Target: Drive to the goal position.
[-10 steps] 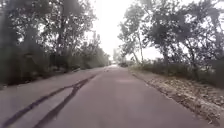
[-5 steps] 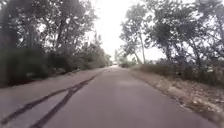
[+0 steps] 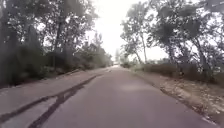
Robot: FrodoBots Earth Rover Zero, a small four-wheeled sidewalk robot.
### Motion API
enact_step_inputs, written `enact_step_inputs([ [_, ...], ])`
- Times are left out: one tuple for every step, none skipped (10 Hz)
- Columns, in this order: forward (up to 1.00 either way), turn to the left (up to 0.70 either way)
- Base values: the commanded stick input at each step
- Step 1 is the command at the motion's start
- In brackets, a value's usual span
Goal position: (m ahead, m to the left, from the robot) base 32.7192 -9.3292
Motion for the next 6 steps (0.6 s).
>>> enact_step_inputs([
  [0.85,0.02],
  [0.85,0.02],
  [0.85,0.02],
  [0.85,0.02],
  [0.85,0.02],
  [0.85,0.02],
])
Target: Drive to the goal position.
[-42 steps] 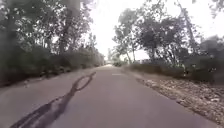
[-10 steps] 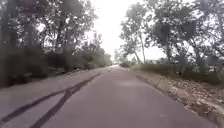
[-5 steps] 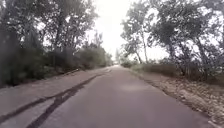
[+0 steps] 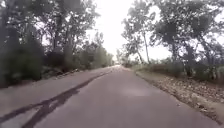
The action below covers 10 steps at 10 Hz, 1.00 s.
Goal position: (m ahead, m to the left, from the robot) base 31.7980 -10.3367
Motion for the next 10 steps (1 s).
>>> enact_step_inputs([
  [0.85,0.02],
  [0.85,0.02],
  [0.85,0.02],
  [0.85,0.02],
  [0.85,0.02],
  [0.85,0.02],
  [0.85,0.02],
  [0.85,0.02],
  [0.85,0.02],
  [0.85,0.02],
])
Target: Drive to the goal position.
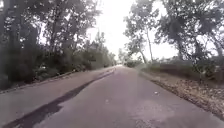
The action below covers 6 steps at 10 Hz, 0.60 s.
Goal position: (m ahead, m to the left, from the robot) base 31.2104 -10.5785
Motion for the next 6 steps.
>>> enact_step_inputs([
  [0.85,0.02],
  [0.85,0.02],
  [0.85,-0.06],
  [0.85,-0.19],
  [0.85,-0.26],
  [0.85,-0.31],
])
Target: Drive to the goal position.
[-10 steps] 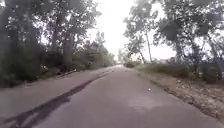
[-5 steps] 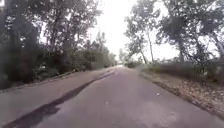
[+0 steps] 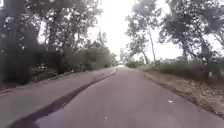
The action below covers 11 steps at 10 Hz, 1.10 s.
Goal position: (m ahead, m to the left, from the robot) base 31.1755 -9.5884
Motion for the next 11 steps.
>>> enact_step_inputs([
  [0.85,-0.33],
  [0.85,-0.34],
  [0.85,-0.34],
  [0.85,-0.34],
  [0.85,-0.17],
  [0.85,-0.05],
  [0.44,0.0],
  [0.0,0.0],
  [0.0,0.0],
  [0.0,0.0],
  [0.0,0.0],
])
